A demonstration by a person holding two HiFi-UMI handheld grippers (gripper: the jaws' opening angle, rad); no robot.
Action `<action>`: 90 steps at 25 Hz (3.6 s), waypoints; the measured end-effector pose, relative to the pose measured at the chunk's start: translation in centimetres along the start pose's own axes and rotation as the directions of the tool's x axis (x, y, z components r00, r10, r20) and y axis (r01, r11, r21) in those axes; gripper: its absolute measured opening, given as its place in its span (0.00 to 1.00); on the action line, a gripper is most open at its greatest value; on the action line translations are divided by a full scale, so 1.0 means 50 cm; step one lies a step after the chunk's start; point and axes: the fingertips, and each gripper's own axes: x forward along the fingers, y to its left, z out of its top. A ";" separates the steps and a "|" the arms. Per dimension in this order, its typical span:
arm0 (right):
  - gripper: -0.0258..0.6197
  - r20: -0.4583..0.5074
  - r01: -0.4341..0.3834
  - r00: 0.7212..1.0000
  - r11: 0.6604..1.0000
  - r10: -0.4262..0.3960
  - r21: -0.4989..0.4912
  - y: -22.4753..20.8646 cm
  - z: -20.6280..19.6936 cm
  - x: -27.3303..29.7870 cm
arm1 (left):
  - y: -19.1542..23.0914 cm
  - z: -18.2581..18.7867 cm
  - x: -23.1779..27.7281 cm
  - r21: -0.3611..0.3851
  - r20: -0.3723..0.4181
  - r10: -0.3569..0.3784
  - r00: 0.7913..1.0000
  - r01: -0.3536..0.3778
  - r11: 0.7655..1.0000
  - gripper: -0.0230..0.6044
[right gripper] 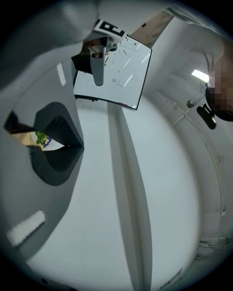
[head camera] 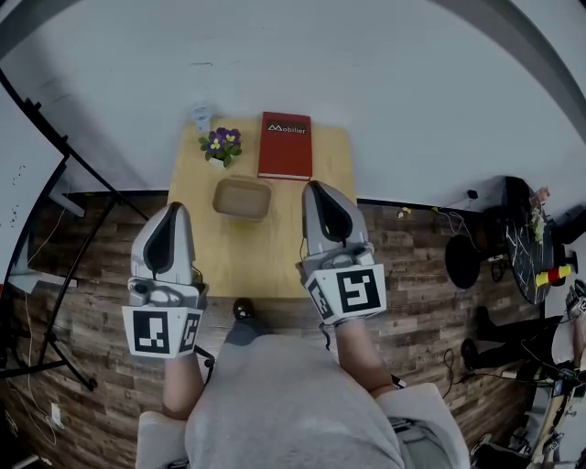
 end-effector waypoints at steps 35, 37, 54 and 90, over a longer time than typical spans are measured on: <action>0.04 -0.520 0.245 0.851 0.932 -0.075 0.267 0.003 -0.429 0.140 | 0.136 -0.180 0.170 -0.125 -0.133 -0.158 0.978 0.141 0.982 0.04; 0.04 -0.548 0.270 0.833 0.919 -0.073 0.289 0.004 -0.459 0.135 | 0.140 -0.191 0.175 -0.131 -0.141 -0.163 0.976 0.145 0.981 0.04; 0.07 -0.686 0.426 0.727 0.793 -0.014 0.435 0.004 -0.631 0.082 | 0.126 -0.271 0.222 -0.173 -0.211 -0.215 0.954 0.180 0.968 0.04; 0.27 -0.594 0.541 0.801 0.333 0.074 0.772 0.049 -0.731 0.067 | 0.135 -0.309 0.212 -0.169 -0.254 -0.242 0.937 0.203 0.964 0.04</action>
